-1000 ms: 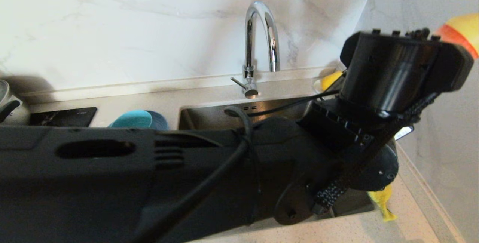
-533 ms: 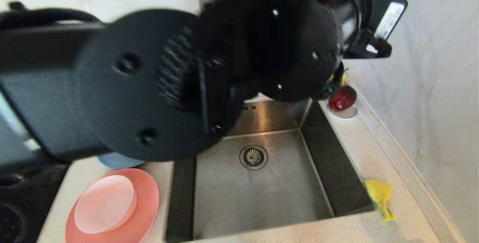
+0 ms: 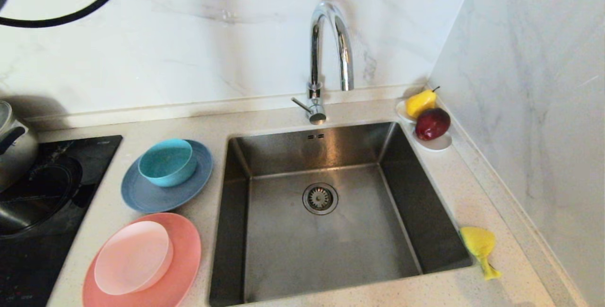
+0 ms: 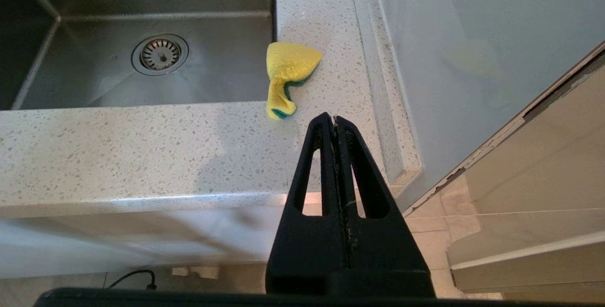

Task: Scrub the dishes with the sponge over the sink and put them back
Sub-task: Place the dish soap on the table

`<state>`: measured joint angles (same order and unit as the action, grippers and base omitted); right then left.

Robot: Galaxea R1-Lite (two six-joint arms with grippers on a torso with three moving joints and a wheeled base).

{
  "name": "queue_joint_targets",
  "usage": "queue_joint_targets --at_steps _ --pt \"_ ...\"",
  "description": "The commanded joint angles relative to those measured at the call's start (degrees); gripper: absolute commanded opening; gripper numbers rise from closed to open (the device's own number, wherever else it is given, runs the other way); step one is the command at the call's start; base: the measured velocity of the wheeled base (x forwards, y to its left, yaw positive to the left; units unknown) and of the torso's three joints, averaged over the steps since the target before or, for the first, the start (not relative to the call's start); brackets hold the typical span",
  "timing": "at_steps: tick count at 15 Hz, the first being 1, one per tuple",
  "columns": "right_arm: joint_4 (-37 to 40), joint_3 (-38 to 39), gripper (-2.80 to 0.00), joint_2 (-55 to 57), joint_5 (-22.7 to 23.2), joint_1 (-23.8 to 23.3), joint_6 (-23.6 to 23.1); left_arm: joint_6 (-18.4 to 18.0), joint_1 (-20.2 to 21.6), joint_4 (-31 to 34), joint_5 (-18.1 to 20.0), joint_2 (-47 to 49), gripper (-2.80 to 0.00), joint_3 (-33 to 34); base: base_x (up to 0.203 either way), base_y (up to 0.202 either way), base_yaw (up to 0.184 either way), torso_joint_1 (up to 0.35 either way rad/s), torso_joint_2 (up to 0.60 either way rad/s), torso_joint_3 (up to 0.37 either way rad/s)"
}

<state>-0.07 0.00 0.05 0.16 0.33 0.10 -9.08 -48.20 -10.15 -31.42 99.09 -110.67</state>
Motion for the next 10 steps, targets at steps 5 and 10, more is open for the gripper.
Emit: queue_joint_targets --at_steps 5,10 --pt "-0.01 0.00 -2.80 0.04 0.02 0.02 -0.01 13.09 21.33 8.11 -1.13 -4.14 -2.80 4.71 0.000 0.000 0.000 0.000 0.00 0.000" --pt "-0.01 0.00 -2.80 0.04 0.02 0.02 -0.01 18.43 31.80 7.82 -1.94 -0.98 -2.80 15.51 0.000 0.000 0.000 0.000 0.00 0.000"
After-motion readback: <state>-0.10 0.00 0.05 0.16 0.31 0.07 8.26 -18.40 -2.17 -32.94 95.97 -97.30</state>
